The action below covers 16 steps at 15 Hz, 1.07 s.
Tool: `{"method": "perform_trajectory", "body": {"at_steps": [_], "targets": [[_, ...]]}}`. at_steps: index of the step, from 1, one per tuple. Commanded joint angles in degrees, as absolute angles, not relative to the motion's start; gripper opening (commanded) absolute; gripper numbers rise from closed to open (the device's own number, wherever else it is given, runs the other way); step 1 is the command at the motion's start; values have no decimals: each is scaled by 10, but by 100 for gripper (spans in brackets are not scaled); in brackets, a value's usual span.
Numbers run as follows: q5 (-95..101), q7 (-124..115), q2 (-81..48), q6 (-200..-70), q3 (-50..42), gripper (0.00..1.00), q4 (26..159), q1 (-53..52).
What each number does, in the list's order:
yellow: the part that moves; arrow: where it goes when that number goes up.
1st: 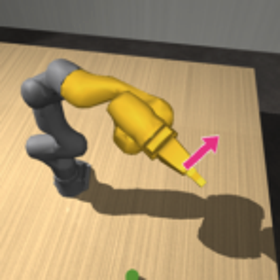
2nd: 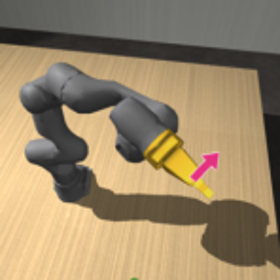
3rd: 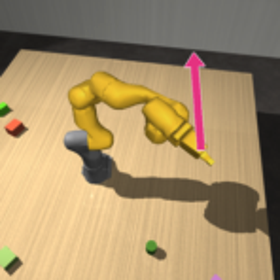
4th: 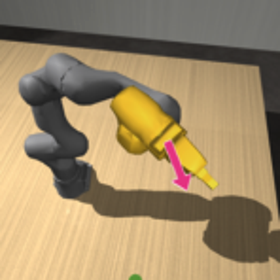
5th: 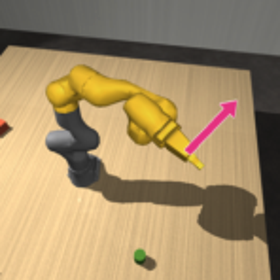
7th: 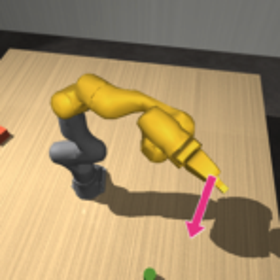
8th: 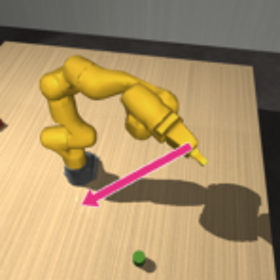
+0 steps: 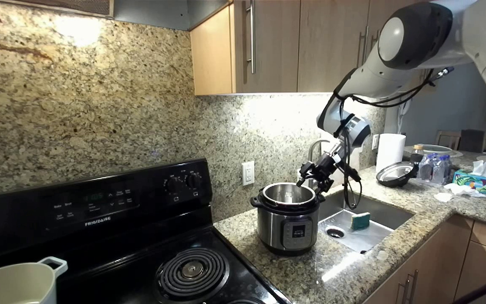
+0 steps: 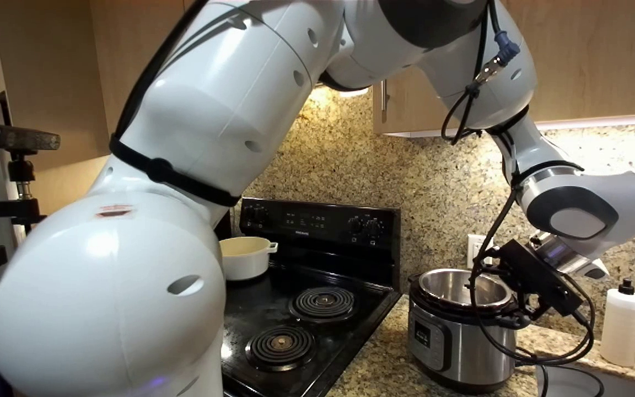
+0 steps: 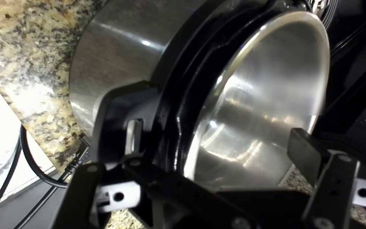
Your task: Remove the metal dish from the cooker and put it on the stovetop
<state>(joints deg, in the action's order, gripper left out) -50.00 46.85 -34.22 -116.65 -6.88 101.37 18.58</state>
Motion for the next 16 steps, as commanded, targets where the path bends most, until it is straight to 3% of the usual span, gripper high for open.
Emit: {"method": "perform_trajectory", "body": {"at_steps": [1, 16], "targets": [[-507, 485, -326, -1158, -54, 100, 1029, 203], [-475, 578, -302, -1101, -44, 100, 1028, 200]]}}
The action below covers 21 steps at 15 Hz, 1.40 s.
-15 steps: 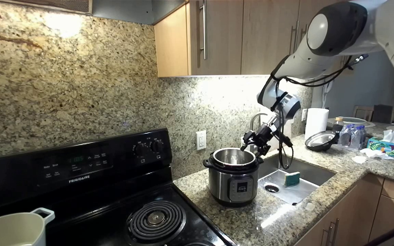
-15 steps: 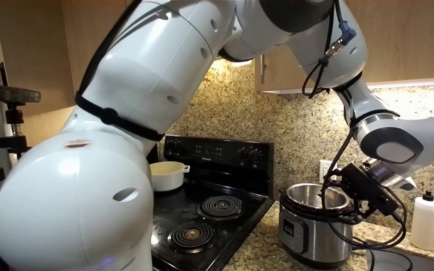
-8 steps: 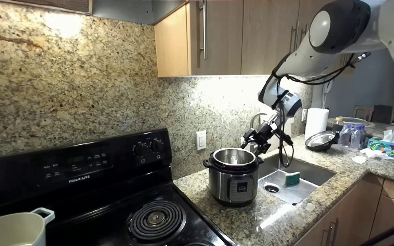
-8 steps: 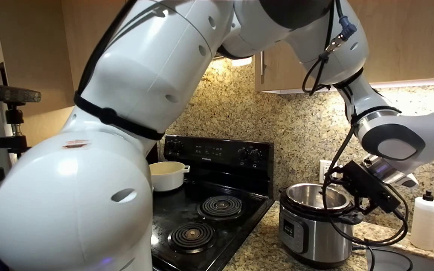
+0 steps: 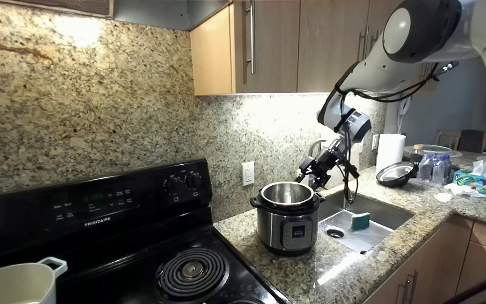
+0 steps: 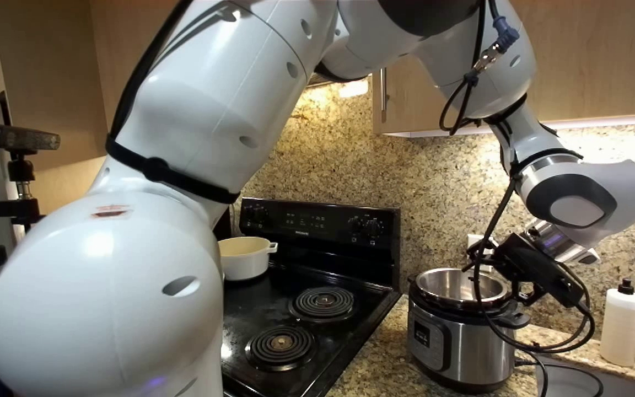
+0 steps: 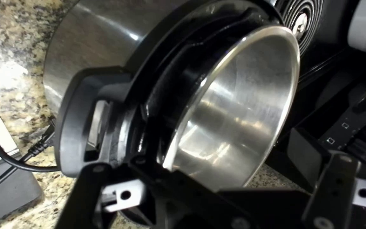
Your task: Remove the metal dish from the cooker and put it on the stovetop
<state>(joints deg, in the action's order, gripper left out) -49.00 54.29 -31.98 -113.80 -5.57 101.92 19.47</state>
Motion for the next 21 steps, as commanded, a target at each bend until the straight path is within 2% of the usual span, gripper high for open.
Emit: {"method": "perform_trajectory", "body": {"at_steps": [1, 3, 4, 6, 15, 16, 18, 21], "targets": [[-468, 582, -307, -1090, -44, 100, 1021, 201], [-450, 592, -317, -1064, -44, 100, 1005, 205], [-446, 605, -320, -1051, -41, 75, 1000, 209], [-433, 632, -325, -1031, -40, 68, 992, 215], [-415, 626, -344, -966, -42, 9, 969, 212], [-423, 612, -337, -966, -44, 4, 978, 211], [-434, 581, -326, -970, -45, 8, 991, 209], [-451, 524, -328, -967, -47, 6, 992, 208]]}}
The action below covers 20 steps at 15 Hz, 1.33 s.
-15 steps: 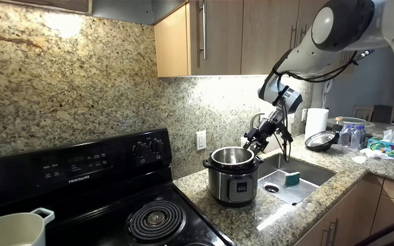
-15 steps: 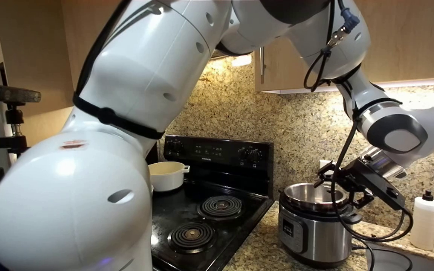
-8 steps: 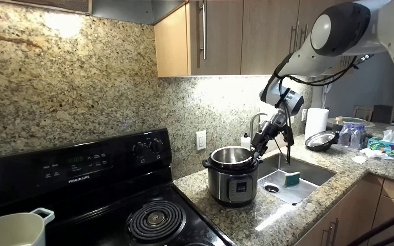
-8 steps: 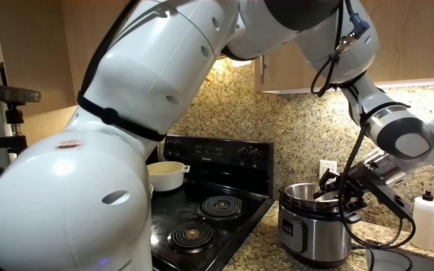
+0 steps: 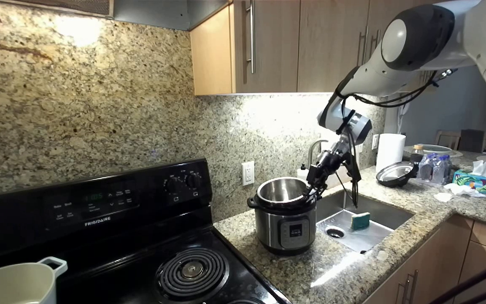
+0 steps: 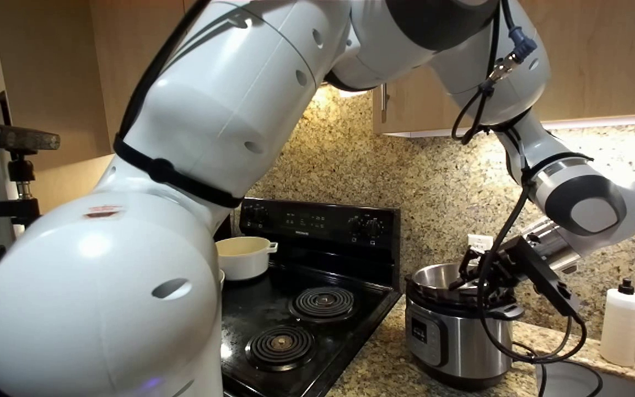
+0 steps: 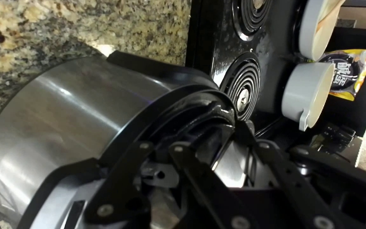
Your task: Remove the metal dish from the cooker and put it on the stovetop
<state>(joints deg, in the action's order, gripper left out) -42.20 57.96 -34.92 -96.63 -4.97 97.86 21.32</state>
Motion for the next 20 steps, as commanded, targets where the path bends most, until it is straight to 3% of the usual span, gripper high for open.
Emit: {"method": "perform_trajectory", "body": {"at_steps": [1, 9, 20], "targets": [[-459, 507, -330, -964, -47, 6, 990, 209], [-494, 514, -316, -978, -56, 9, 1032, 220], [-616, 654, -206, -1069, -76, 9, 1211, 213]]}}
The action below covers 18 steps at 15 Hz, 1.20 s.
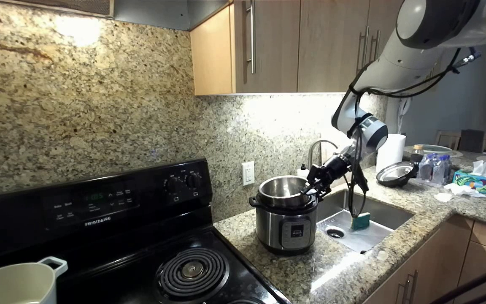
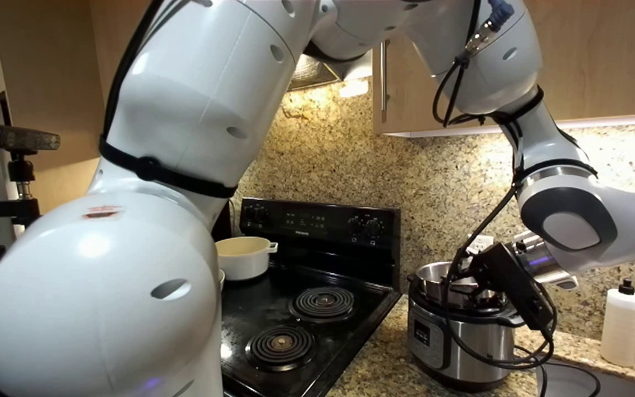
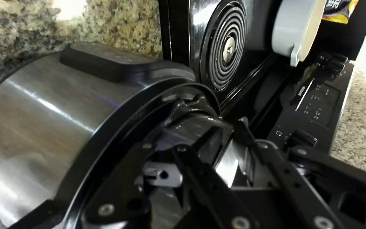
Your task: Remove the metal dish from the cooker and put it on the stovetop
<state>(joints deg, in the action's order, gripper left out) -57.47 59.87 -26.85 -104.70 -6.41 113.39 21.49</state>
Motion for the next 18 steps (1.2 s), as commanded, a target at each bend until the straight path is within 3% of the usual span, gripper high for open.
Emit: {"method": "perform_trajectory", "body": {"at_steps": [1, 8, 10, 11, 13, 18], "targets": [[-631, 671, -197, -1075, -80, 9, 1226, 212], [-649, 735, -130, -1066, -120, 8, 1284, 201], [-644, 719, -135, -1052, -120, 1, 1264, 195], [-644, 706, -143, -1045, -117, 31, 1250, 190], [-645, 674, -160, -1041, -113, 36, 1222, 178], [-646, 531, -199, -1072, -116, 69, 1183, 156]]}}
